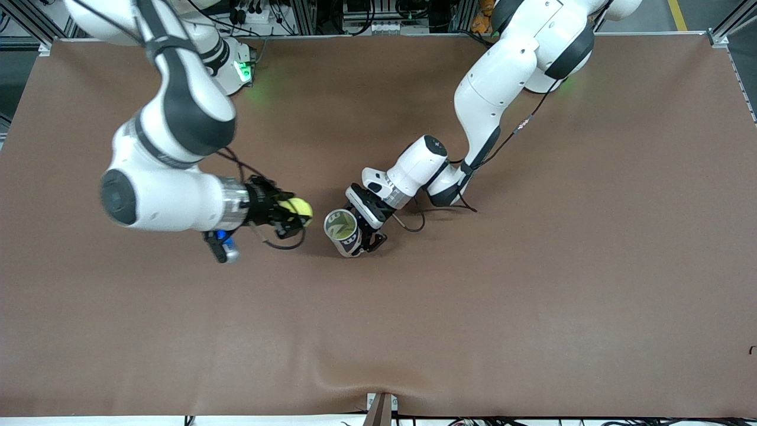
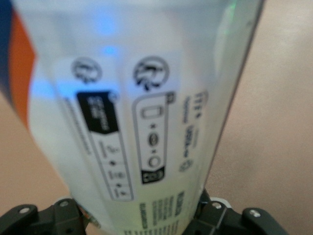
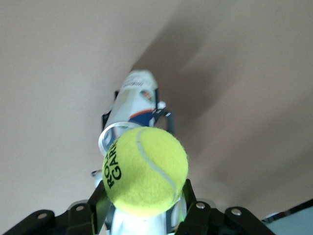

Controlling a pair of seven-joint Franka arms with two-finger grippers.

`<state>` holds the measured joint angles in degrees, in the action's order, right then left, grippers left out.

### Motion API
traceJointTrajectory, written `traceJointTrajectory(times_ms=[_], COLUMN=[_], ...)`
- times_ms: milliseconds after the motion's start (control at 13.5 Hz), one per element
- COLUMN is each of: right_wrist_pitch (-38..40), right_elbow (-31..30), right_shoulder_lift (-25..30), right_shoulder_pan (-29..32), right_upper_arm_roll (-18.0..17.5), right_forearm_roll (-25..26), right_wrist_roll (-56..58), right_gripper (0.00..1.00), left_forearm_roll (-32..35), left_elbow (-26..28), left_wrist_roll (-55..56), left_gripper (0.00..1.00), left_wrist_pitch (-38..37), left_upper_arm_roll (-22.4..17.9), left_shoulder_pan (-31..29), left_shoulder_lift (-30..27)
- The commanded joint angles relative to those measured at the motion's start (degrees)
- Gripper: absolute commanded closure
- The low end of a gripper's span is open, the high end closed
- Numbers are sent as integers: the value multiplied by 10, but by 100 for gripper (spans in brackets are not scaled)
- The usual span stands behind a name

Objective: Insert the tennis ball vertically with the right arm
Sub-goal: 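Carry the second ball with the right gripper over the can opening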

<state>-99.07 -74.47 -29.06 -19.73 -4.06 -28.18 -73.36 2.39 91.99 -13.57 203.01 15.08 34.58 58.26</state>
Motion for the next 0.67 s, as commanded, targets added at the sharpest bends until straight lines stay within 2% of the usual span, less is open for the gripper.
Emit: traceJointTrajectory(times_ms=[0, 297, 372, 446, 595], right_wrist_pitch=[-64, -82, -82, -82, -82], right_elbow=[21, 15, 15, 15, 16], right_shoulder_lift=[-35, -51, -56, -58, -57], right_shoulder_pan=[-33, -55, -58, -61, -62], right_upper_arm_roll=[2, 4, 4, 5, 5], right_forearm_roll=[-7, 30, 30, 31, 33], right_wrist_roll=[-45, -50, -50, -50, -56], right_gripper=[100, 100, 84, 3, 0], left_forearm_roll=[-3, -3, -4, -3, -4], left_elbow=[-1, -2, -2, -2, -2], left_wrist_roll=[1, 1, 1, 1, 1], left_gripper=[20, 20, 20, 20, 20], left_wrist_pitch=[6, 6, 6, 6, 6], left_upper_arm_roll=[0, 0, 0, 0, 0], left_shoulder_pan=[4, 4, 4, 4, 4], left_shoulder_lift=[3, 3, 3, 3, 3])
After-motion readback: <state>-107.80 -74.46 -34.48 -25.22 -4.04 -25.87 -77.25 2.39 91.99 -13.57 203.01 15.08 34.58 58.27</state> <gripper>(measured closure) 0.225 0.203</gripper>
